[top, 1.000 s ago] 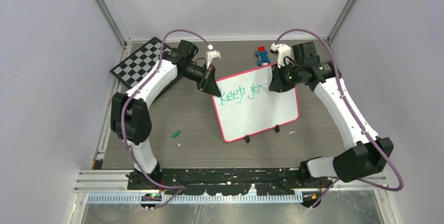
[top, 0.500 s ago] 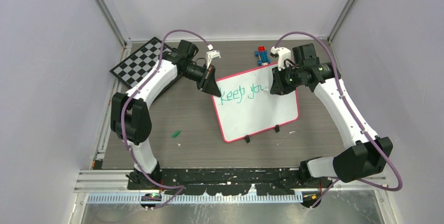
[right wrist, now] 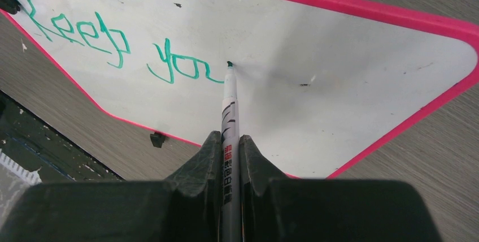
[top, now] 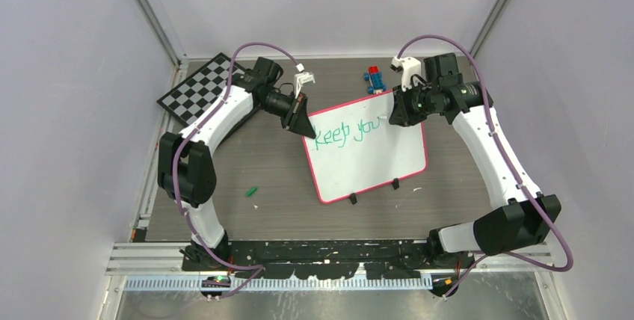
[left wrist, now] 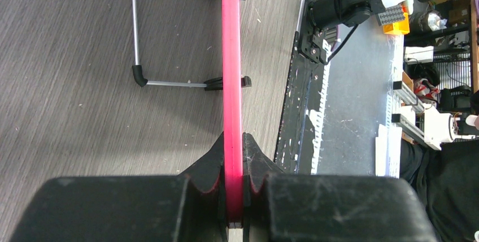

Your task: Write a sentence on the whiteboard

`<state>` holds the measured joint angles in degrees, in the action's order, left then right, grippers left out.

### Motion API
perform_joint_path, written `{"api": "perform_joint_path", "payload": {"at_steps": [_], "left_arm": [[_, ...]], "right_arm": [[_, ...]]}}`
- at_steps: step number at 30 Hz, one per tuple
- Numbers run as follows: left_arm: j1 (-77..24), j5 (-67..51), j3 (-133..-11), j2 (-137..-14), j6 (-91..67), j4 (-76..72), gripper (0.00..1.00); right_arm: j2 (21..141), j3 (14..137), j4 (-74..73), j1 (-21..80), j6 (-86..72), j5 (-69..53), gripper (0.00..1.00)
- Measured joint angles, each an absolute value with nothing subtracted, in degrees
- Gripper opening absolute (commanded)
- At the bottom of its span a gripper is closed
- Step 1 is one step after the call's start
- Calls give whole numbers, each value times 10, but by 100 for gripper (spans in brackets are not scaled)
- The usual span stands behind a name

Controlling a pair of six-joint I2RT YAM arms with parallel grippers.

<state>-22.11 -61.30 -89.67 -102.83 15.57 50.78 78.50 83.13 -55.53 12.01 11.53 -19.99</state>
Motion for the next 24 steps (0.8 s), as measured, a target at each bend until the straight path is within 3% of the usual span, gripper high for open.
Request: {"api": "perform_joint_path", "payload": {"at_steps": [24], "left_arm": [[-220,-614,-894,-1027,154,505,0]], "right_arm": [[775,801,-582,105,135,-200,0]]}}
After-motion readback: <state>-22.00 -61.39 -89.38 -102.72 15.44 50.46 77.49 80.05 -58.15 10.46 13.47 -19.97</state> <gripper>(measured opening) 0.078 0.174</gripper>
